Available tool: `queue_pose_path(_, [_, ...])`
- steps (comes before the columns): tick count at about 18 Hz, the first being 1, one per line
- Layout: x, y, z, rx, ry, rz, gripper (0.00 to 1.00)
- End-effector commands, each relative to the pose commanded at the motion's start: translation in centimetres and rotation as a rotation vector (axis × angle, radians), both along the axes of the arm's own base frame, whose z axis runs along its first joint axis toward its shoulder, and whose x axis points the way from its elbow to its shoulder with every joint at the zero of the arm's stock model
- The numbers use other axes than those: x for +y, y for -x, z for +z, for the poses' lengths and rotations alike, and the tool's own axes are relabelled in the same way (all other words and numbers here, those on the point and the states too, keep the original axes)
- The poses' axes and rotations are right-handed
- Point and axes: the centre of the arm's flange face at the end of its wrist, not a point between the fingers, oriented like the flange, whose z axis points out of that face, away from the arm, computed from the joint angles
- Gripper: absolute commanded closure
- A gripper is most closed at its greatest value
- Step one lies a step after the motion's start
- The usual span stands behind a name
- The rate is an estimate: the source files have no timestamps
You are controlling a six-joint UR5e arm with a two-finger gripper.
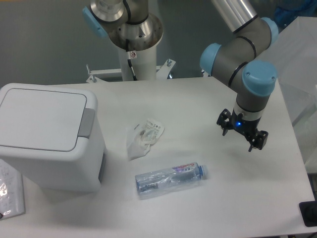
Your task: Open the trash can
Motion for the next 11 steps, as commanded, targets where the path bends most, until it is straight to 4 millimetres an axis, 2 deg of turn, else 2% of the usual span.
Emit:
queue_pose_path(9, [0.23, -0.07, 0.12, -0.004, -0.009, 0.037, 0.0])
queue_pose_path(11, [0.6, 0.22, 0.9, 0.006, -0.024, 0.084, 0.0])
